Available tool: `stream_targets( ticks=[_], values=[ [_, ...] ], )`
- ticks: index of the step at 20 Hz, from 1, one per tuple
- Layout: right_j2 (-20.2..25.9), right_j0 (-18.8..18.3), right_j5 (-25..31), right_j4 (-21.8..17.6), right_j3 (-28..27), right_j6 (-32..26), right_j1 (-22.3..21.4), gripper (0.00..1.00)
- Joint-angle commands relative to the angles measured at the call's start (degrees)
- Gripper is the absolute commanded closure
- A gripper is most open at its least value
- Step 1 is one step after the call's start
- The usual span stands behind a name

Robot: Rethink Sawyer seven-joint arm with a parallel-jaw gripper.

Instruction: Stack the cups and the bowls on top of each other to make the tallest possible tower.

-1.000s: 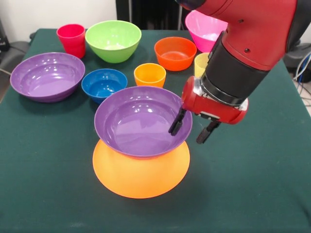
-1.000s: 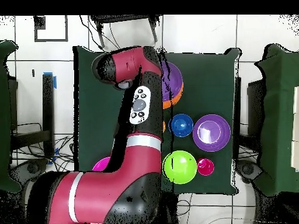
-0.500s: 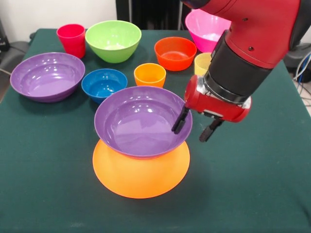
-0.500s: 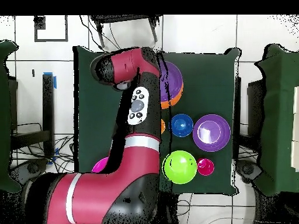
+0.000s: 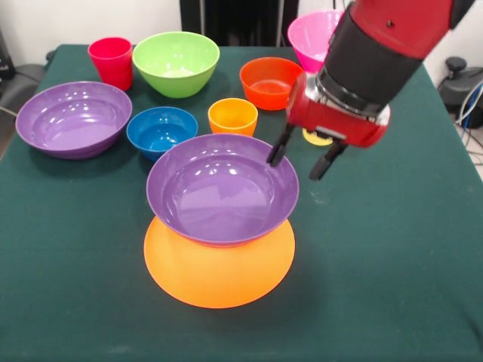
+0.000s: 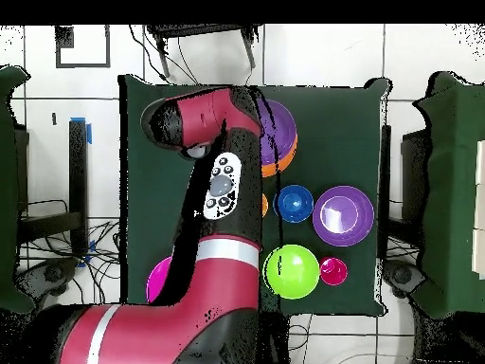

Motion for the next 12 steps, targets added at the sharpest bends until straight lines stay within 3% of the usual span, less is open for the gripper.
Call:
stream_targets(
  ticks=[1, 7, 12],
  values=[
    [5.45, -0.14, -10.22, -3.22, 17.49, -5.96, -6.03, 0.00],
    [5.91, 0.18, -17.49, -1.45, 29.69, 0.55, -10.71, 0.00],
    [9.11, -3.53, -26.04, -0.18, 38.20, 1.80, -10.68, 0.00]
  ],
)
